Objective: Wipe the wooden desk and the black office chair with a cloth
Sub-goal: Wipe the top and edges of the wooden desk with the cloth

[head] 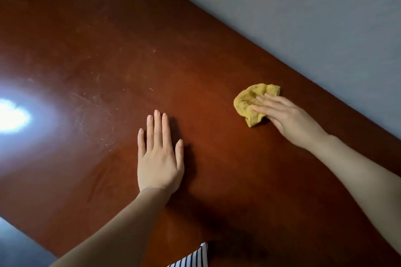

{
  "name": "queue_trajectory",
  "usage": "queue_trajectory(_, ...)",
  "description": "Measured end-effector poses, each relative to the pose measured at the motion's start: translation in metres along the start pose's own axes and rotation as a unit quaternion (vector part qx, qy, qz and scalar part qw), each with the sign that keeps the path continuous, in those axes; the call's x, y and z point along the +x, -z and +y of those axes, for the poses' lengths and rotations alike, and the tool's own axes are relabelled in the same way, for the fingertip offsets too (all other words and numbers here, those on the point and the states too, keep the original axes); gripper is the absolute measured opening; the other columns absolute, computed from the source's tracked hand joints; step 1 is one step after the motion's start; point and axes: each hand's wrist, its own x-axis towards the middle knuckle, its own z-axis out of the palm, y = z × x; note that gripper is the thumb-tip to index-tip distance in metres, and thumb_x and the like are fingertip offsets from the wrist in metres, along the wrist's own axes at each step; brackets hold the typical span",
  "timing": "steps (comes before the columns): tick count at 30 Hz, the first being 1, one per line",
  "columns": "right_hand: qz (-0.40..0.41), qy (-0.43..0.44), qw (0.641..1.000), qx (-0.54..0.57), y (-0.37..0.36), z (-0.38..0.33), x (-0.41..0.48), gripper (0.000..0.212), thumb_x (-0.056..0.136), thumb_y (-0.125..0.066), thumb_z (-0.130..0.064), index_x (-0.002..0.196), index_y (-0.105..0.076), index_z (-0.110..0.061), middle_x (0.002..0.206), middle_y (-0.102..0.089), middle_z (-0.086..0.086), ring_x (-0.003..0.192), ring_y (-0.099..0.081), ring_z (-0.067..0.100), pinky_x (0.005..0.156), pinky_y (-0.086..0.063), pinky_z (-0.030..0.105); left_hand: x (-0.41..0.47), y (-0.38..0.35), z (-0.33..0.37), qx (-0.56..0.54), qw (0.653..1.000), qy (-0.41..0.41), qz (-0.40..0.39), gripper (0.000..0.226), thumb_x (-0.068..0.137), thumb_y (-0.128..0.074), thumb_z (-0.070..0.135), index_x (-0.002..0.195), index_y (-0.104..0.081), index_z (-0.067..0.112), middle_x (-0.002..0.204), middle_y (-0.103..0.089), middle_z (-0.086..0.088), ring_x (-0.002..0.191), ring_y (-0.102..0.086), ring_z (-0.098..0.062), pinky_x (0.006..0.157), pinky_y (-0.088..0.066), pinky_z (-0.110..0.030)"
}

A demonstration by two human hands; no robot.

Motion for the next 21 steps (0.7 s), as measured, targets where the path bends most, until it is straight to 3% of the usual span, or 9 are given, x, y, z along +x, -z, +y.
queue_trajectory(6, 0.080, -0.152, 0.985, -0.011, 0.004, 0.017, 0.063, 0.042, 0.095, -0.047, -0.002, 0.136, -0.051, -0.013, 0.142, -0.046, 0.012, 0.133, -0.038, 0.031, 0.113, -0.027, 0.036, 0.000, 0.001, 0.001, -0.015, 1.000, -0.001, 0.002, 0.060, 0.098, -0.008, 0.046, 0.148, 0.008, 0.017, 0.156, 0.013, 0.000, 0.145, 0.015, -0.014, 0.116, 0.014, -0.030)
queue_trajectory(10, 0.112, -0.207, 0.972, -0.013, 0.003, 0.008, 0.119, 0.041, 0.098, -0.043, -0.006, 0.138, -0.049, -0.014, 0.145, -0.044, 0.012, 0.133, -0.037, 0.032, 0.112, -0.027, 0.036, 0.000, 0.001, 0.001, -0.018, 1.000, 0.001, 0.005, 0.061, 0.099, -0.012, 0.045, 0.150, 0.003, 0.015, 0.157, 0.007, -0.002, 0.146, 0.010, -0.015, 0.118, 0.008, -0.032)
queue_trajectory(15, 0.107, -0.178, 0.978, -0.013, 0.003, -0.013, 0.186, 0.043, 0.098, -0.039, -0.005, 0.140, -0.045, -0.013, 0.149, -0.039, 0.009, 0.135, -0.032, 0.033, 0.113, -0.022, 0.034, 0.002, 0.001, 0.002, -0.013, 1.000, 0.004, 0.009, 0.062, 0.099, -0.016, 0.043, 0.151, -0.008, 0.011, 0.158, -0.006, -0.006, 0.146, -0.004, -0.021, 0.116, -0.005, -0.038)
queue_trajectory(21, 0.101, -0.116, 0.988, 0.007, -0.008, -0.056, 0.236, 0.044, 0.098, -0.040, -0.009, 0.140, -0.046, -0.022, 0.148, -0.040, 0.003, 0.136, -0.030, 0.028, 0.113, -0.022, 0.032, 0.003, 0.000, -0.001, 0.000, 1.000, 0.009, 0.011, 0.062, 0.099, -0.018, 0.043, 0.150, -0.010, 0.010, 0.157, -0.009, -0.008, 0.146, -0.007, -0.022, 0.116, -0.007, -0.038)
